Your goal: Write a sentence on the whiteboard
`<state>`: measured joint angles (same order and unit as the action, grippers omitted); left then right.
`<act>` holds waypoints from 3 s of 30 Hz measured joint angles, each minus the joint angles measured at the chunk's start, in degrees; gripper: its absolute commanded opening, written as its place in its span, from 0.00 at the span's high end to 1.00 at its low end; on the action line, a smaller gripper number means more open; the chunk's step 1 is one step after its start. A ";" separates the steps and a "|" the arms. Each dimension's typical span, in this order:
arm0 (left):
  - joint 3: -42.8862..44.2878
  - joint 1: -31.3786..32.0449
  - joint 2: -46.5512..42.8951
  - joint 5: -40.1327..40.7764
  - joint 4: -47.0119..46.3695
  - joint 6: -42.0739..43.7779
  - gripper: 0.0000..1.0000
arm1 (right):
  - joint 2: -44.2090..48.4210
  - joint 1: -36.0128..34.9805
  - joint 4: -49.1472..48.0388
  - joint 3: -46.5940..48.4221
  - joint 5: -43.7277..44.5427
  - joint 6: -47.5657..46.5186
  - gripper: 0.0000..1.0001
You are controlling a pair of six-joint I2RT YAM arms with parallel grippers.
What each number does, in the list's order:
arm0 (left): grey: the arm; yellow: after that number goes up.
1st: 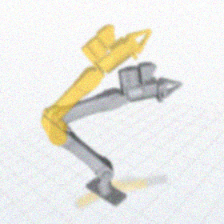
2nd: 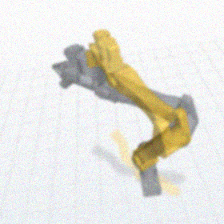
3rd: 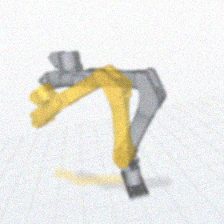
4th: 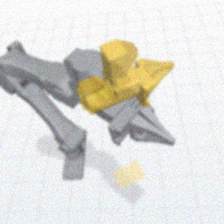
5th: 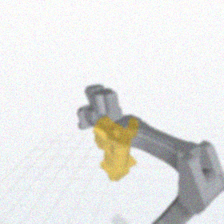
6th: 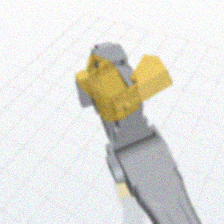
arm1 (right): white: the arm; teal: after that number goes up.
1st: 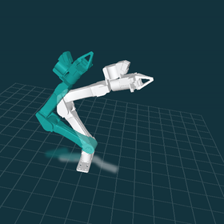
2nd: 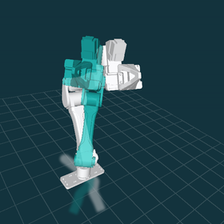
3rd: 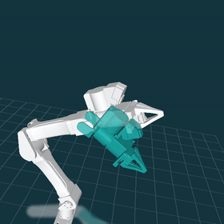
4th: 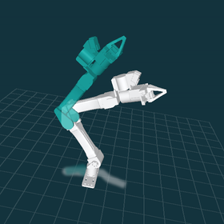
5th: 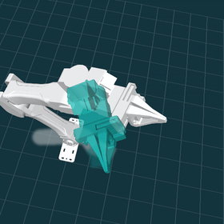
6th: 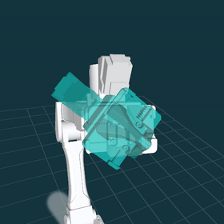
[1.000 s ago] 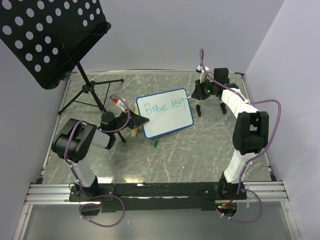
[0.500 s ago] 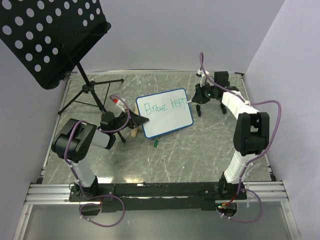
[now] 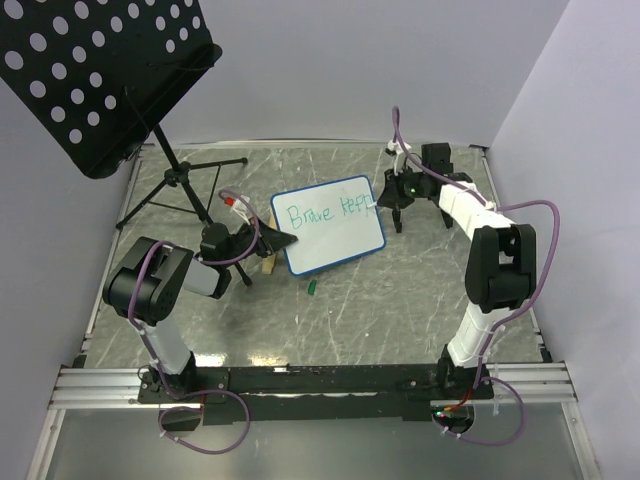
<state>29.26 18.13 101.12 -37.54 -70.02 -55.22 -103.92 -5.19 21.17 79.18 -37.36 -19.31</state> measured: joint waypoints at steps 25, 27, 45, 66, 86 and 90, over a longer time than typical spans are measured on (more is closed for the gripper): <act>-1.70 0.07 0.00 0.96 -1.01 0.68 0.99 | 18.73 -7.41 0.35 -13.77 -7.63 1.31 1.00; -2.23 0.07 0.00 1.42 -1.20 0.42 0.99 | 18.73 -8.02 0.52 -15.69 -7.80 0.81 1.00; -3.43 0.07 0.00 2.38 -1.79 -1.03 0.99 | 18.38 -10.43 -2.78 -17.38 -7.28 0.24 1.00; -3.93 0.07 0.00 2.95 -1.79 -1.53 0.99 | 16.31 -11.78 -5.18 -16.92 -6.01 1.27 1.00; -4.13 0.11 0.00 2.97 -1.92 -1.70 0.99 | 10.49 -13.57 -5.68 -13.99 -0.13 1.29 1.00; -4.39 0.13 0.00 2.97 -2.21 -1.70 0.99 | 9.25 -13.73 -5.75 -12.52 0.00 1.31 1.00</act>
<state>24.86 18.26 101.12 -34.57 -72.23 -56.93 -94.67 -18.92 15.42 66.65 -37.36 -18.00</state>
